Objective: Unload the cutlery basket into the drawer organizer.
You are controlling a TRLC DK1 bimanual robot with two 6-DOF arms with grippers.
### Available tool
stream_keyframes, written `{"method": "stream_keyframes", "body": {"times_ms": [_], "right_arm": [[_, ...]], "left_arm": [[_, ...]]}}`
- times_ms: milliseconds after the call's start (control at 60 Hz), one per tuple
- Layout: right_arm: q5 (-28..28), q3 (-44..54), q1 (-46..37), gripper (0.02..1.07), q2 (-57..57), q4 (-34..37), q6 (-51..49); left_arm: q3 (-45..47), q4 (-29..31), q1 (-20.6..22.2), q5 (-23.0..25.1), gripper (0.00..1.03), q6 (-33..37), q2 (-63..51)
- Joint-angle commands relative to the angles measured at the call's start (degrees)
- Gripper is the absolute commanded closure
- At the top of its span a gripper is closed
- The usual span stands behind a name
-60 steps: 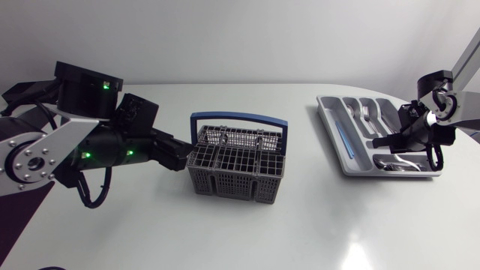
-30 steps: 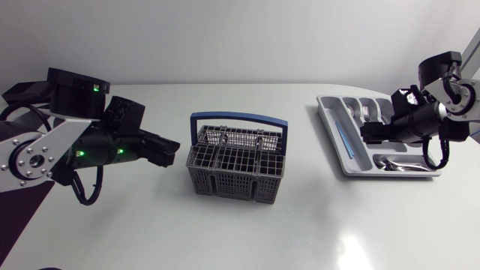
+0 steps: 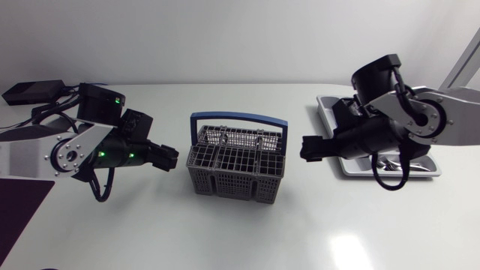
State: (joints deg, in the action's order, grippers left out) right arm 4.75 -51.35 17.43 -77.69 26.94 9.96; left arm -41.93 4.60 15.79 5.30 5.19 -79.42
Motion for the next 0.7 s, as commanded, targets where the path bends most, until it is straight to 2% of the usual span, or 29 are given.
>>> {"method": "stream_keyframes", "body": {"times_ms": [0, 200, 683], "right_arm": [[0.2, 0.9, 2.2, 0.09, -3.5, -0.4, 3.0], [-0.4, -1.2, 5.7, 0.10, -9.1, -1.9, 5.5], [-2.1, -10.3, 5.8, 0.10, -17.8, -2.4, 7.8]], "left_arm": [[0.4, -0.8, -0.3, 0.2, 0.30, 1.4, -2.1], [0.4, -1.9, 1.0, 0.2, 0.30, 1.4, -4.0], [0.1, -3.1, 3.1, 0.2, 0.30, 1.4, -5.8]]}}
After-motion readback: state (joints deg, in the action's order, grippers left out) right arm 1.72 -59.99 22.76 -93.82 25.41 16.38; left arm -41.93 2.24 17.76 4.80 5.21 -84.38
